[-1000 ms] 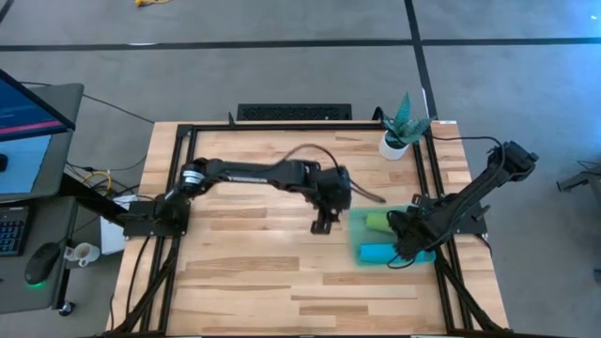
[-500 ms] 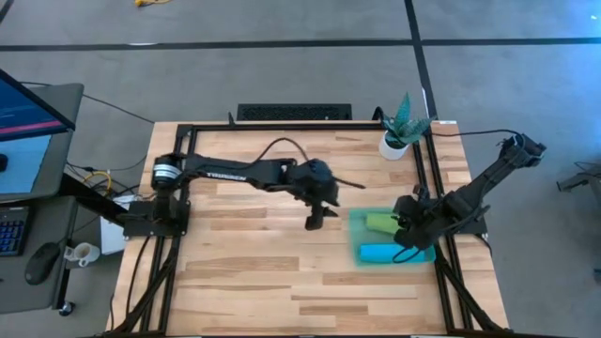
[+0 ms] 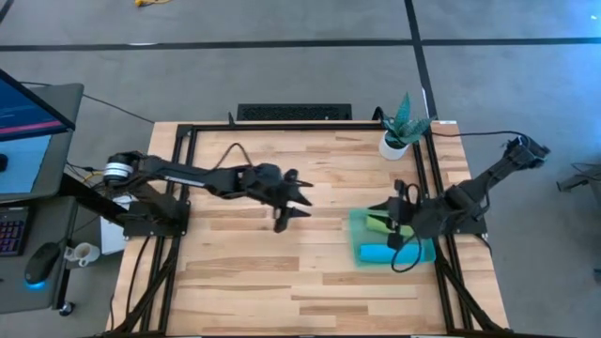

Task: Roll microfiber towels into tight, uniform cylinder then place into a basket
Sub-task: Return to Home Position

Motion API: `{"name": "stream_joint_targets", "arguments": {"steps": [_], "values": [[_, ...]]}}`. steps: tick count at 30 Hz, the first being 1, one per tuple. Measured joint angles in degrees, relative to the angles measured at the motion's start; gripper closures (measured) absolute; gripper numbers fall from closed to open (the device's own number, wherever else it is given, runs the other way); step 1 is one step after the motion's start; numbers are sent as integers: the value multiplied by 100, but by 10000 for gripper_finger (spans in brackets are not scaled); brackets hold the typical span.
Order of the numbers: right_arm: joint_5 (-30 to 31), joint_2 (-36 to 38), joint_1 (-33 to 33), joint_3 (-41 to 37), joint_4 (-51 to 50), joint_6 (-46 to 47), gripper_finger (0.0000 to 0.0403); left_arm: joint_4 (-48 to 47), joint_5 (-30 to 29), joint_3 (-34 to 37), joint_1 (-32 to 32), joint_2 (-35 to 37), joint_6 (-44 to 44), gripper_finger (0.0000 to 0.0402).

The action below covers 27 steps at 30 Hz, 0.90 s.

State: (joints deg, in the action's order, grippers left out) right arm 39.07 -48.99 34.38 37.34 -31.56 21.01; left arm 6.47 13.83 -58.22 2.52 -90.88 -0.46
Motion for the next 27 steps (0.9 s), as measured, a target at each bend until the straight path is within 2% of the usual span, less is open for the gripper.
{"name": "stream_joint_targets", "arguments": {"steps": [5,8,11,17,20,27], "values": [[-199,6,-424,-2,886,-1619,300,136,-148,991,4,850,-217,260],[-413,107,-791,-2,965,-2208,300,417,-535,1616,-31,1472,-393,260],[-523,286,-1208,-2,847,-2301,300,827,-961,2319,-45,2167,-547,260],[-1326,860,-1871,-163,744,-2315,300,1372,-1342,3647,-107,3608,-759,260],[-1481,1203,-2034,-449,804,-2136,300,1354,-1545,4166,-139,4377,-866,260],[-1507,1858,-1941,-1429,1647,-1848,301,1366,-1476,5069,-257,6001,-1007,260]]}}
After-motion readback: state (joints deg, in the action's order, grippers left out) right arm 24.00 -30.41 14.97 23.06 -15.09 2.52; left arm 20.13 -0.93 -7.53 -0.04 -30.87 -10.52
